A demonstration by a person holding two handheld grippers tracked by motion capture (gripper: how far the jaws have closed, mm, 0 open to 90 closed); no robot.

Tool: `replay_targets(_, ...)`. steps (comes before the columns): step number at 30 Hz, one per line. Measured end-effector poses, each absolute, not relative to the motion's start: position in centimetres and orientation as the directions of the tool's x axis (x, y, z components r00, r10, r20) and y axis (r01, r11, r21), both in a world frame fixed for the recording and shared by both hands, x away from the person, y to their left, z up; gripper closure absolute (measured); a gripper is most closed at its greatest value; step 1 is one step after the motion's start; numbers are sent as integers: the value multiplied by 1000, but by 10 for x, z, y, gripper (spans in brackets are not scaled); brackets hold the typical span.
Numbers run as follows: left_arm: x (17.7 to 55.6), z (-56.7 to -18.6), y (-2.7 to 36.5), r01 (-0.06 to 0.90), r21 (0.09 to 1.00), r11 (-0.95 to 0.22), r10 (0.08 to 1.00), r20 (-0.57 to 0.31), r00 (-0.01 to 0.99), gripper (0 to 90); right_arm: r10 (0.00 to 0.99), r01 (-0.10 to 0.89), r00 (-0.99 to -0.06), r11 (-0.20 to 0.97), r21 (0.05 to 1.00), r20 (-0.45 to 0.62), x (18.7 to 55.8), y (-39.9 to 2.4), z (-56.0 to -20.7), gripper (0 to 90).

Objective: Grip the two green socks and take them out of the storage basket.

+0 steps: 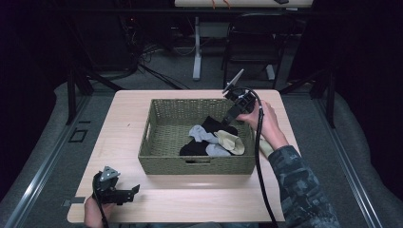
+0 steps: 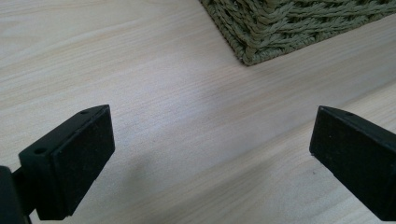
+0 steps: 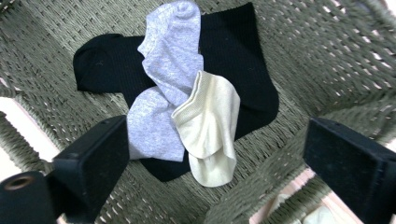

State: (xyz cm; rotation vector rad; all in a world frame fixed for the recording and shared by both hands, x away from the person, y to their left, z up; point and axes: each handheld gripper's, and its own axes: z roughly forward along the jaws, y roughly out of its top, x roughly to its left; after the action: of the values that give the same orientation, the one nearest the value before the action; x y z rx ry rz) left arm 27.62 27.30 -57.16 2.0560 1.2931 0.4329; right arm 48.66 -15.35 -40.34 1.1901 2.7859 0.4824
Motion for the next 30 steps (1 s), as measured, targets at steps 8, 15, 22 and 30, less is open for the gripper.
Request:
replay_targets(8,276,-572,273,667,686,-290,888,-66,454,0,711,698,-701,664,269,64,491,-147,-429,202)
replay_targets(15,276,-572,272,668,686,-290,888,-67,455,0,722,715,-689,663,222,59,494,-144,-453,309)
replay_targets(22,276,-572,272,668,684,-293,888,-64,455,1,743,735,-668,647,204,50,495,-143,-470,403)
replay_targets(30,276,-572,272,668,684,-294,887,-64,457,1,742,736,-670,660,153,18,499,-140,-481,475)
